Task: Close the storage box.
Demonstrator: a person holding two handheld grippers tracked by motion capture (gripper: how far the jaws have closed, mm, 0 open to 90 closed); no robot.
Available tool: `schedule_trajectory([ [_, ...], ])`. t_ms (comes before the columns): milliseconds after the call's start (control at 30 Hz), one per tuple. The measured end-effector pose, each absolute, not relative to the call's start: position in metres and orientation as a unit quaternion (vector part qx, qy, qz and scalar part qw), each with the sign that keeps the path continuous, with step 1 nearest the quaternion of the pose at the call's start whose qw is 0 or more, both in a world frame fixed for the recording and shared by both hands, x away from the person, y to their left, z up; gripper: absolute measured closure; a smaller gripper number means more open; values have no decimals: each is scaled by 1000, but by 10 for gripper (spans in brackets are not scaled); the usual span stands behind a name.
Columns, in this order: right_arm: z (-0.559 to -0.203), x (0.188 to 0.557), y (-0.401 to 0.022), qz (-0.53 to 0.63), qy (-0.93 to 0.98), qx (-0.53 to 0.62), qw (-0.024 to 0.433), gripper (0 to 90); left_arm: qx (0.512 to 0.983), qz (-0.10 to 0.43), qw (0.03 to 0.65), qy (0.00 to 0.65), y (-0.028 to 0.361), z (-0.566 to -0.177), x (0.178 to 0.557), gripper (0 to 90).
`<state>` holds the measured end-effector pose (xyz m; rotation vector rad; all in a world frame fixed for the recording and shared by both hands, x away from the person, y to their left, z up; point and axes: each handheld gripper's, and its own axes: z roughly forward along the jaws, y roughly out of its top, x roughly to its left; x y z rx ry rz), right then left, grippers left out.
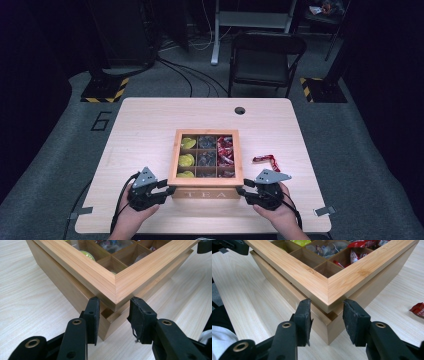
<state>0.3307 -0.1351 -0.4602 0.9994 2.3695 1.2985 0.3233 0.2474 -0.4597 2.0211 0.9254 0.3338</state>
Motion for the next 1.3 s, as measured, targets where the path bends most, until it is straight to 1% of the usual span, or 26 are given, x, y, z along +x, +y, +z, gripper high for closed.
schedule_trajectory([
  [233,-462,330,-136,443,819,344,124,578,811,131,430,375,248,-461,322,603],
  [300,-461,330,-138,446,816,344,128,580,816,126,421,376,248,-462,322,603],
  [367,-458,330,-141,462,807,348,120,586,821,126,410,378,248,-464,322,599],
  [433,-455,330,-142,467,804,347,125,586,809,125,430,381,251,-461,321,588],
  [467,-455,330,-143,465,805,346,129,586,800,123,447,380,253,-459,321,597],
  [533,-455,330,-143,464,804,351,126,584,799,131,447,381,256,-455,321,602],
  [767,-454,331,-144,467,802,349,130,553,801,123,444,383,259,-455,324,575],
  [1033,-450,337,-157,471,789,368,139,545,781,125,458,405,270,-451,329,555],
  [1133,-450,339,-162,470,784,381,139,539,782,120,456,407,274,-450,331,546],
  [1233,-452,341,-166,469,783,384,144,535,783,127,452,408,275,-452,332,526],
  [1300,-452,342,-168,468,782,386,145,518,786,125,452,402,276,-453,333,495],
])
